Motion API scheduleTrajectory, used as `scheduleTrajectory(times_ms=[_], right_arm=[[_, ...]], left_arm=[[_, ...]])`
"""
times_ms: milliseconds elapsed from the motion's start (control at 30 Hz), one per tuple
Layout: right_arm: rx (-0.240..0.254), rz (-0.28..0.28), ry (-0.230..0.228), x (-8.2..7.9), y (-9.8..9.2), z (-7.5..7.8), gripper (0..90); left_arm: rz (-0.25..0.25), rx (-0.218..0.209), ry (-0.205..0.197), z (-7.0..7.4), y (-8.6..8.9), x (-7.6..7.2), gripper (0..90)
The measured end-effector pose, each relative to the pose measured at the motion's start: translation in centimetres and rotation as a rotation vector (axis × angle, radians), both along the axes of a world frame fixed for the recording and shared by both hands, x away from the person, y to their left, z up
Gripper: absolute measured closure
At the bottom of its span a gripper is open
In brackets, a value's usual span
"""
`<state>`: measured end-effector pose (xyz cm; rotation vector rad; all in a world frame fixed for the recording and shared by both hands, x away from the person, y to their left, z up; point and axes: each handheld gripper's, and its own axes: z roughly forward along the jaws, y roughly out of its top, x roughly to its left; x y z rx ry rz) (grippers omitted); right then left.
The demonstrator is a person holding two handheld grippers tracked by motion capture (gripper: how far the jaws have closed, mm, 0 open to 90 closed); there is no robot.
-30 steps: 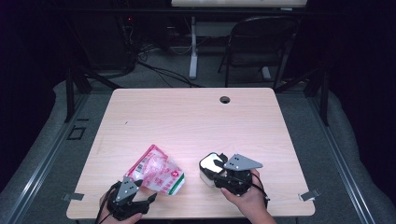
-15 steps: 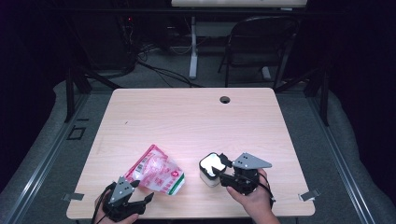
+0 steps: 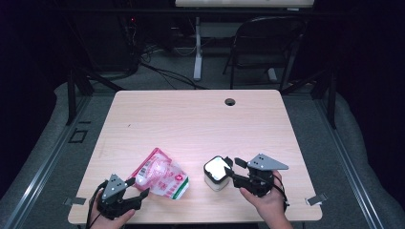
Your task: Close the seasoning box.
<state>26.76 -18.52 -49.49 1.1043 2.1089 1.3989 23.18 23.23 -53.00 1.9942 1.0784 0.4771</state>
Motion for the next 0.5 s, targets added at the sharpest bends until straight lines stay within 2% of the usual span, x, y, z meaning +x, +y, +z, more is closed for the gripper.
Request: scheduleTrajectory(times_ms=[100,233,333,500], right_arm=[[-0.006,-0.001,0.005,0.0,-0.3,0.0,47.2],[0.014,-0.01,0.012,0.2,-0.9,0.0,46.7],[0.015,-0.031,0.015,0.2,-1.8,0.1,46.4],[0.016,-0.054,0.022,0.4,-2.6,-0.1,45.5]], left_arm=[[0.008,-0.005,0.003,0.0,0.2,0.3,34.7],[0.027,-0.018,0.004,0.2,0.5,0.9,35.2],[0.047,-0.04,0.018,0.2,0.9,1.6,35.5],[0.068,-0.051,0.03,0.1,1.4,2.5,36.6]])
